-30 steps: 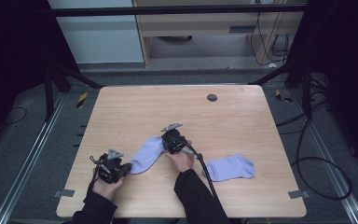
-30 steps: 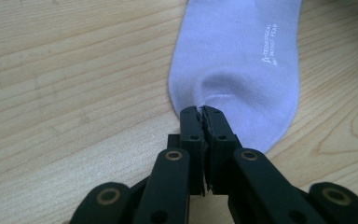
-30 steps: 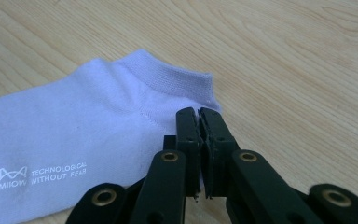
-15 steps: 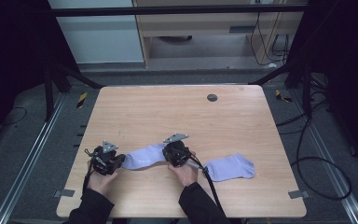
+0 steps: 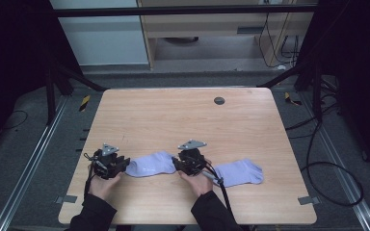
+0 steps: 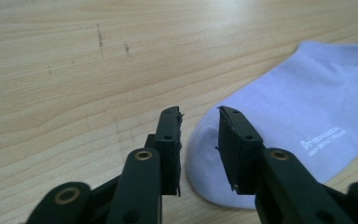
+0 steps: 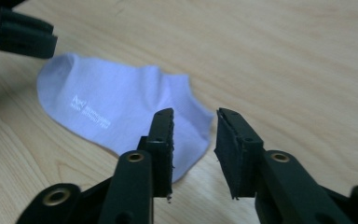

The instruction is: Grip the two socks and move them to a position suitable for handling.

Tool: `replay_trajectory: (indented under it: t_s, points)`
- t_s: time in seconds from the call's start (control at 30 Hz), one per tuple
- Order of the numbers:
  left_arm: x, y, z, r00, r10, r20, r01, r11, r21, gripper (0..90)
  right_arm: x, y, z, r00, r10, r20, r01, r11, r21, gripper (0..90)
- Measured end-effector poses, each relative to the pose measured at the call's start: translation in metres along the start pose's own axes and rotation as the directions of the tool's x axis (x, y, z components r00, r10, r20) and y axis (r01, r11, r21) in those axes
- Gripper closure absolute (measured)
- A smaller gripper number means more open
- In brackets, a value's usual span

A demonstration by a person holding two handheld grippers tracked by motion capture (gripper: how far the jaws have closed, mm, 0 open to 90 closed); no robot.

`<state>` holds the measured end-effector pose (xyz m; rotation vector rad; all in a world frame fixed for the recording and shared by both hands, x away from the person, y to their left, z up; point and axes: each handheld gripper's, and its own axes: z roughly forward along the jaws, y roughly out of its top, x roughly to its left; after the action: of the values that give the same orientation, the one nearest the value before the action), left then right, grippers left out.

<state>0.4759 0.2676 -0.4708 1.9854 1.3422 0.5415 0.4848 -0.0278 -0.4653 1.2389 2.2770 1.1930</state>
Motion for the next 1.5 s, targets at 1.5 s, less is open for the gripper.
replay_trajectory:
  t_s: [1.5]
  points:
    - [-0.198,0.048,0.058,0.9385,0.194,0.286,-0.196,0.9803,-0.022,49.1,-0.163,-0.097,-0.147,0.9565,0.118,0.267,-0.122,0.993,-0.002,53.4]
